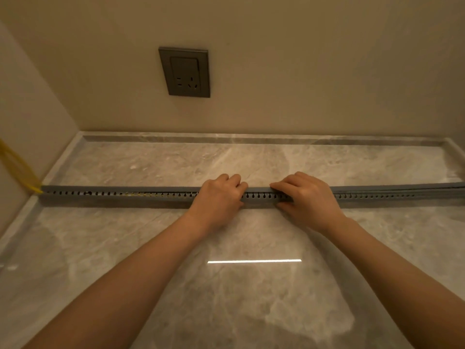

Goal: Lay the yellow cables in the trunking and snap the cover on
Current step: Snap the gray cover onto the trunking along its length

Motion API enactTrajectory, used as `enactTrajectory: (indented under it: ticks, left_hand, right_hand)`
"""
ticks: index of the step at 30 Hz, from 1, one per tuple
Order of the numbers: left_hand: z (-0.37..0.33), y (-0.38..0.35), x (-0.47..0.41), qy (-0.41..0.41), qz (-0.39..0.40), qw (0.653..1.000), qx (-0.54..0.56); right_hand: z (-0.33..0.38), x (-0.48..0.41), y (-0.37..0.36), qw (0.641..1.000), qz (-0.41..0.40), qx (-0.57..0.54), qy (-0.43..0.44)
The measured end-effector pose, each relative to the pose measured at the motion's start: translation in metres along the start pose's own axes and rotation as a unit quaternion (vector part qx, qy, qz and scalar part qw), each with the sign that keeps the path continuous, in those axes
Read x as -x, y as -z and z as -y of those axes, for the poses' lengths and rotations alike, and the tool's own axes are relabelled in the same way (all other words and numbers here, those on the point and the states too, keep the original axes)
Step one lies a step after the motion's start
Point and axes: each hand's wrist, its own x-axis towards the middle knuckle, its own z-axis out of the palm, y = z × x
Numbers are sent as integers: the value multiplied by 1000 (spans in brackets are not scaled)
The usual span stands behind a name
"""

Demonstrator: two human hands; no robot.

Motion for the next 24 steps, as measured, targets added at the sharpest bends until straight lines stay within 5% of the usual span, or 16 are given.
enactTrajectory:
  ticks: [20,24]
  left_hand:
    - [-73,5,-35,79,17,997,-20]
    - [-106,4,-47,75,36,989,-124]
  right_hand:
    - [-41,5,11,998,-2,-24,53]
    - [-44,6,10,998,-12,-23,55]
